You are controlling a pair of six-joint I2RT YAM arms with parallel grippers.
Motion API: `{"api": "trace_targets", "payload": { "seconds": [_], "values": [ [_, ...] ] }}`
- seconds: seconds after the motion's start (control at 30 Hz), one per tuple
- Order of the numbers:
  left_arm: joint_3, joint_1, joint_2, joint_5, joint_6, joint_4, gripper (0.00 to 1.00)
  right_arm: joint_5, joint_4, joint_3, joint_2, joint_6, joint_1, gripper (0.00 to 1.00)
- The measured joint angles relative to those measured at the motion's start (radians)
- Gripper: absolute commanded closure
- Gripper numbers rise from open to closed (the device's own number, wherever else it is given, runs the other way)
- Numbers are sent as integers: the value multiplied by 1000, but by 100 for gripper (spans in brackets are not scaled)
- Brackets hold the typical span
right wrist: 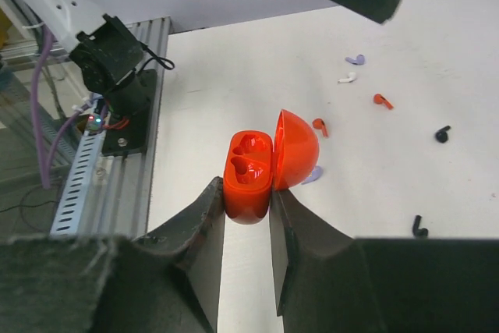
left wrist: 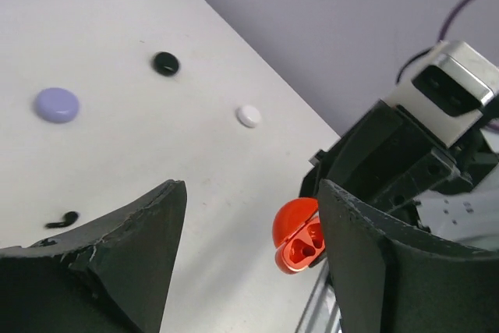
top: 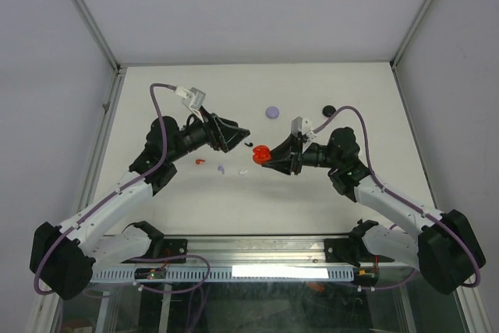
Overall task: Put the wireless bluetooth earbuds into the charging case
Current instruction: Pick up the earbud from the center of the board.
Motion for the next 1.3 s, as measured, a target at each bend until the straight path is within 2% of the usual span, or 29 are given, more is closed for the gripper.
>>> {"api": "trace_targets", "payload": {
  "seconds": [0.17,0.33,0.47,0.6,0.97,1.07,1.3],
  "values": [
    [9,0,-79,-201,13,-163,26,69,2,-20,-7,-72,0,100],
    [9,0,-88,-389,-17,-356,26,128,5,-53,-28,-112,0,100],
    [9,0,-57,-511,-62,-484,26,155,6,-77,-42,-118,0,100],
    [12,3,34,-582,-74,-548,25,177,11,-92,-56,-119,0,100],
    [141,79,414,-595,-55,-573,25,212,-3,-98,-82,-141,0,100],
    [161,85,478,-589,-44,-581,25,213,-3,-98,-88,-141,0,100],
    [164,85,520,-586,-27,-595,25,213,-4,-98,-88,-140,0,100]
  ]
}}
